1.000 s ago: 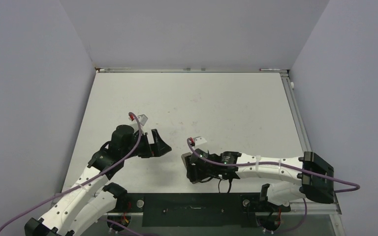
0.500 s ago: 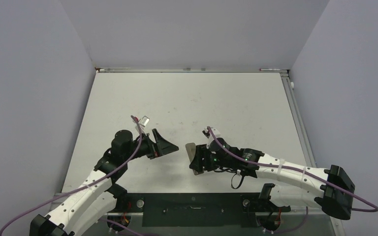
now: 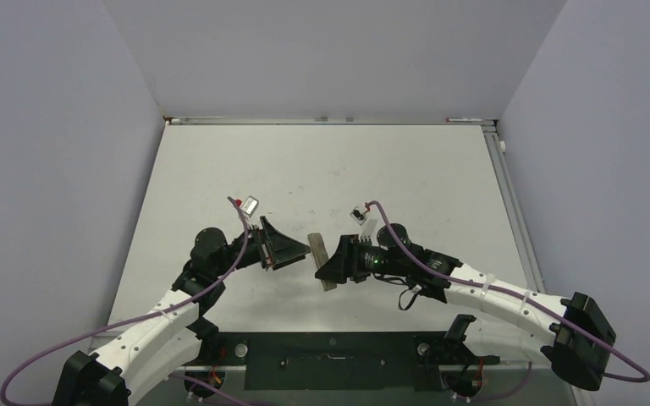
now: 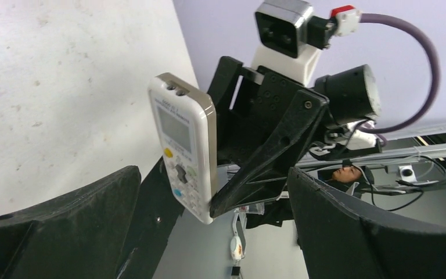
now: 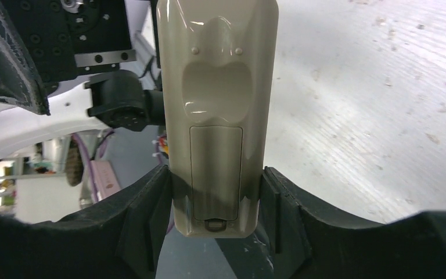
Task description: Load the batteries into the remote control
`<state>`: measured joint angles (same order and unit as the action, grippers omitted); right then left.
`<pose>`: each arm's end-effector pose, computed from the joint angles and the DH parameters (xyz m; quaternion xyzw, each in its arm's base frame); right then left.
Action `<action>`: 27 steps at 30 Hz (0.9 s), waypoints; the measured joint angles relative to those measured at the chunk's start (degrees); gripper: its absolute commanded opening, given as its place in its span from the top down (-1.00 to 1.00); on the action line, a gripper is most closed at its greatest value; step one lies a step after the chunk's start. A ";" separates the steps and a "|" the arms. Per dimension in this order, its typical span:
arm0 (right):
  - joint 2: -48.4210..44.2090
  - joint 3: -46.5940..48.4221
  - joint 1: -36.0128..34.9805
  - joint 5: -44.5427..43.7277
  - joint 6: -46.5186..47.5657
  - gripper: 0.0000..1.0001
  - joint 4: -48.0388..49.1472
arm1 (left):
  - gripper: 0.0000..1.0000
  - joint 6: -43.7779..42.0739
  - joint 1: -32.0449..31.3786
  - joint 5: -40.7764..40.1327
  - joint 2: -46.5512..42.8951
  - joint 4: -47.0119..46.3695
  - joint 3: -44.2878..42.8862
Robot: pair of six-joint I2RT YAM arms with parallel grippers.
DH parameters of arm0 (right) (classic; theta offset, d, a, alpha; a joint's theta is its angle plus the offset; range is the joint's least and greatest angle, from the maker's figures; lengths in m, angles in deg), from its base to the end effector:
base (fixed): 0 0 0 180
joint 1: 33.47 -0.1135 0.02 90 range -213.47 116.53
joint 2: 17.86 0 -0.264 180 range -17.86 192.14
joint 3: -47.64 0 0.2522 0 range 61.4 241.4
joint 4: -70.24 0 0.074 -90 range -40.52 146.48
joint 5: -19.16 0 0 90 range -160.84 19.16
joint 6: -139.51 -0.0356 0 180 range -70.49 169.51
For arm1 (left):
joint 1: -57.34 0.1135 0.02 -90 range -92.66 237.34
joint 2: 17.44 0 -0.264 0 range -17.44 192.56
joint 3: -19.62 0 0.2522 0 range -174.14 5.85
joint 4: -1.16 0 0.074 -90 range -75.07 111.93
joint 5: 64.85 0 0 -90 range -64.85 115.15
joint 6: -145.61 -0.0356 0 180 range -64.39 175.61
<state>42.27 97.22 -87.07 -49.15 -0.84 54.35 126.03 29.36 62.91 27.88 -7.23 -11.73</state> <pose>0.1273 0.1948 0.2486 -0.1227 0.8317 0.5060 0.1926 0.1494 -0.1041 0.2304 -0.0510 0.7320 -0.6378 0.2339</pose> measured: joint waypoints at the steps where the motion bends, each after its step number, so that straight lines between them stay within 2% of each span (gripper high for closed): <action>1: -0.04 -0.46 0.35 1.18 -0.52 0.61 1.49 | -0.92 0.63 -0.02 0.24 0.09 -1.18 0.00; 13: -1.86 -3.34 1.44 9.99 -7.78 0.61 16.39 | -0.92 8.33 0.00 1.36 0.72 -13.11 2.78; 23: -2.19 -4.52 1.44 12.46 -12.94 0.60 25.14 | -0.92 16.70 0.00 1.81 3.21 -26.10 4.63; 27: -1.20 -4.52 0.90 12.63 -13.46 0.59 26.73 | -0.92 18.45 0.02 1.99 2.95 -28.30 4.72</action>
<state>41.07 92.69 -86.18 -36.51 -14.30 81.08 144.47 29.38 64.89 30.83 -35.53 -7.01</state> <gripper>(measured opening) 0.517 0.962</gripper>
